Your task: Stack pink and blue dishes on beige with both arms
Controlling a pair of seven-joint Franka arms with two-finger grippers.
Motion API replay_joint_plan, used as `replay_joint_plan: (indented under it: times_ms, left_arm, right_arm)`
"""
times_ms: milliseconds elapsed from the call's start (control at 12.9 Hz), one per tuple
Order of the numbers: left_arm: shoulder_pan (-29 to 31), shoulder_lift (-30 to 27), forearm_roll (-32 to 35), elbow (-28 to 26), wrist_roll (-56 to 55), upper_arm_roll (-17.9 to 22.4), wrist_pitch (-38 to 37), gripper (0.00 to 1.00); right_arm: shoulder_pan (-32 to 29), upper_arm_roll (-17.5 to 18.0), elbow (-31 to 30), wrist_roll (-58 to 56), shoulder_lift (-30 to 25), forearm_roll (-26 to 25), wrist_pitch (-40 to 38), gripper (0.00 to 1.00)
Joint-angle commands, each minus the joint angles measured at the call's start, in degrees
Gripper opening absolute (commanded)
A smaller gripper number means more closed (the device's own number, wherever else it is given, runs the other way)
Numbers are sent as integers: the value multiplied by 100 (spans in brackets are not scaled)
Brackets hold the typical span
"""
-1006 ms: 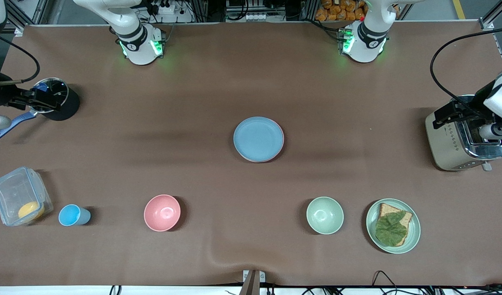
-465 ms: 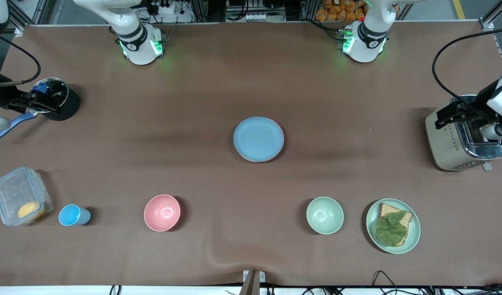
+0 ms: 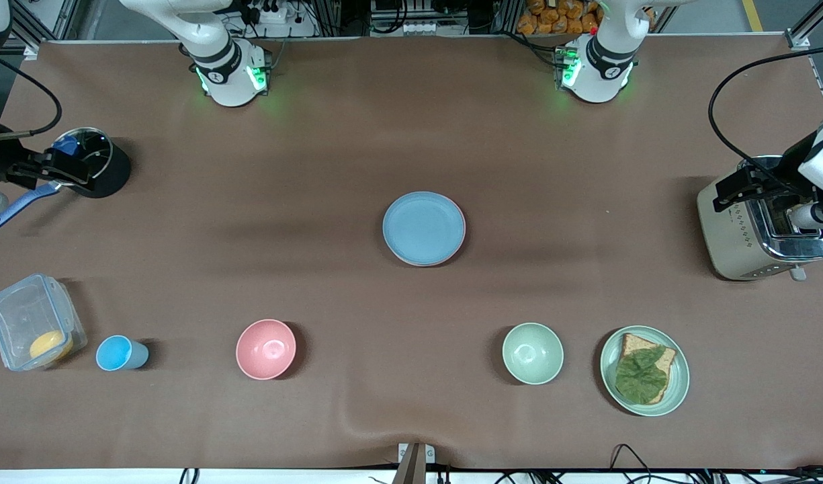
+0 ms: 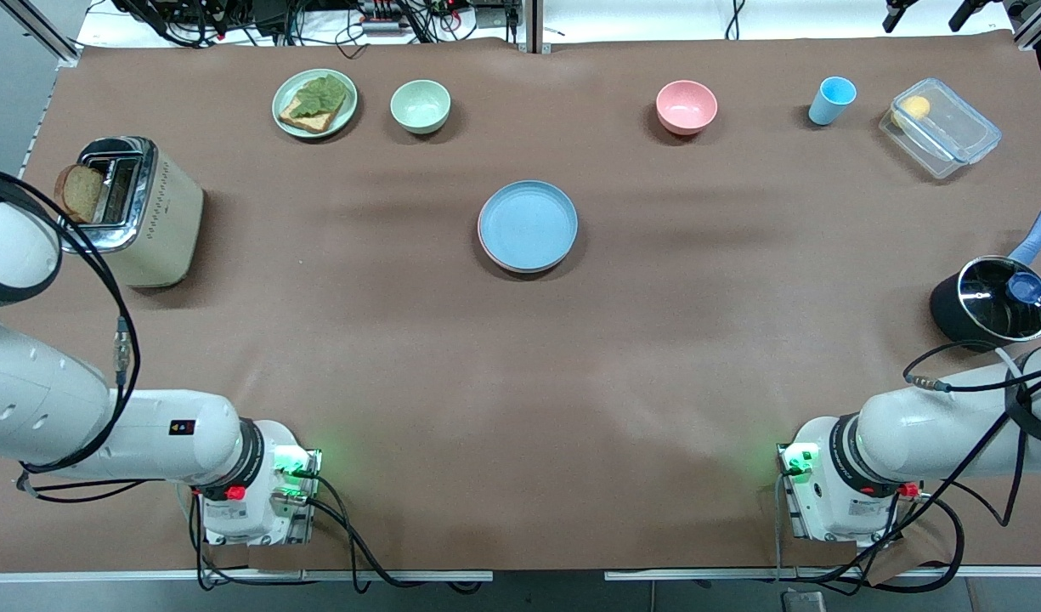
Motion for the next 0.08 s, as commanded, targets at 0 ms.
replay_joint_plan:
  times_ms: [0]
  left_arm:
    - [40,27,26,109,116,-33,-116,100]
  right_arm:
    - [73,-6,39,82,-16,-70,43,100]
